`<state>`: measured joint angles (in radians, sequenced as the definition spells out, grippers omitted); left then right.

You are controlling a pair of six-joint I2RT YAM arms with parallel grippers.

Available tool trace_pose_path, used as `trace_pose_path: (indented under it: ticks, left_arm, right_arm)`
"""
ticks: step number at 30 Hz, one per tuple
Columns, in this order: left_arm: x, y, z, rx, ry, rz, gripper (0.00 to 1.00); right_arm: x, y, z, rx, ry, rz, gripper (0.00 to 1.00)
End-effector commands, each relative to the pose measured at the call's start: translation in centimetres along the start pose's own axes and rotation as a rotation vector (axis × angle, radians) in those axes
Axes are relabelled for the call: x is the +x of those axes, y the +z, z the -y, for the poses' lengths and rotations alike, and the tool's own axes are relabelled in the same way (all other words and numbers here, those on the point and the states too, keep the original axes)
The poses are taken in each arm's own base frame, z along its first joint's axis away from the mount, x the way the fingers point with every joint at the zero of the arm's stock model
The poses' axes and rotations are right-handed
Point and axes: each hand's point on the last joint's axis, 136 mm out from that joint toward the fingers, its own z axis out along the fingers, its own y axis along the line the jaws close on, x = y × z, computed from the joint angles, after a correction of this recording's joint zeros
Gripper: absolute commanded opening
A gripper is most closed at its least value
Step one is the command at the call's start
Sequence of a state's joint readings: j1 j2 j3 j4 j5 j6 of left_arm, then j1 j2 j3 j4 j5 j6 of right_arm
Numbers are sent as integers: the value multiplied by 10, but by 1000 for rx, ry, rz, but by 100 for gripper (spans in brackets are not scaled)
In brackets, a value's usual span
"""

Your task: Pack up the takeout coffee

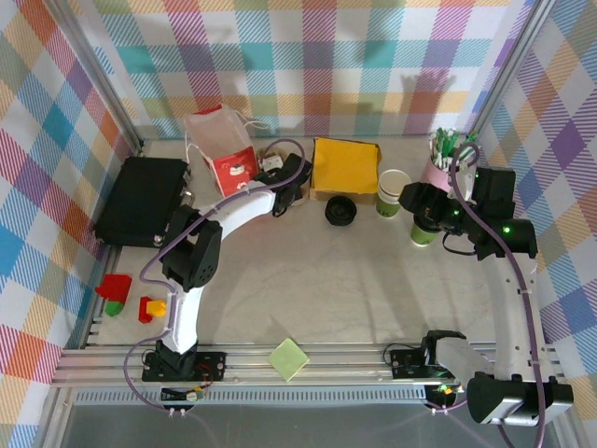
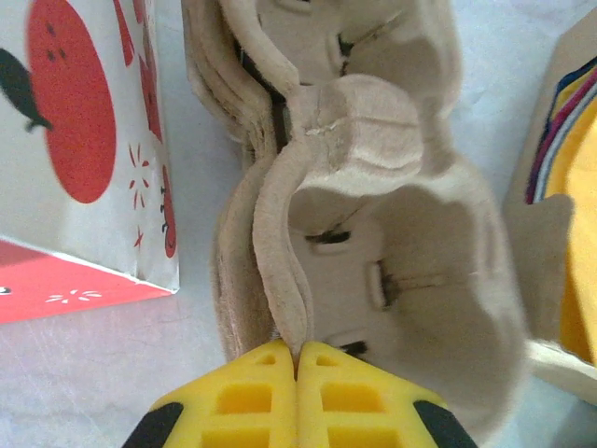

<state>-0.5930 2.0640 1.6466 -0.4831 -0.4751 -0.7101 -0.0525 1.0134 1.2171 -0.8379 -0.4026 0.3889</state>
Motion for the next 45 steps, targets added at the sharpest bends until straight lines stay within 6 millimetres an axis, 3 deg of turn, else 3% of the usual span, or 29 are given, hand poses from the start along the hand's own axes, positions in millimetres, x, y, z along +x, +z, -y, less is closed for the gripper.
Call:
trace_pose_path:
  ticks: [1,13,20,26,32,35,40,45]
  left_arm:
    - [-21,-26,5,77,-39,29,0]
    - [-28,-50,10,192,-88,7,0]
    - [-38,-81,16,289,-98,1,0]
    - [-46,-144,41,496,-7,-24,0]
    - [-34,-216,42,644,152,-43,0]
    - [-20,-249,36,732,222,-86,0]
    - [20,-293,22,849,386,-218,0]
    - [48,-313,1,874,481,-306,0]
  right_arm:
    - [-5,-6,-8,-25,-5,19,92]
    - [-9,-13,-13,-27,-18,31,92]
    - [-11,-18,-21,-54,-37,40,93]
    - [-11,-26,-56,-235,-121,36,89]
    - [-5,-40,-88,-356,-250,52,88]
    - [-1,-41,-103,-373,-334,52,88]
    - [25,-27,-138,-380,-526,-27,87]
    - [49,-5,-158,-346,-677,-140,83]
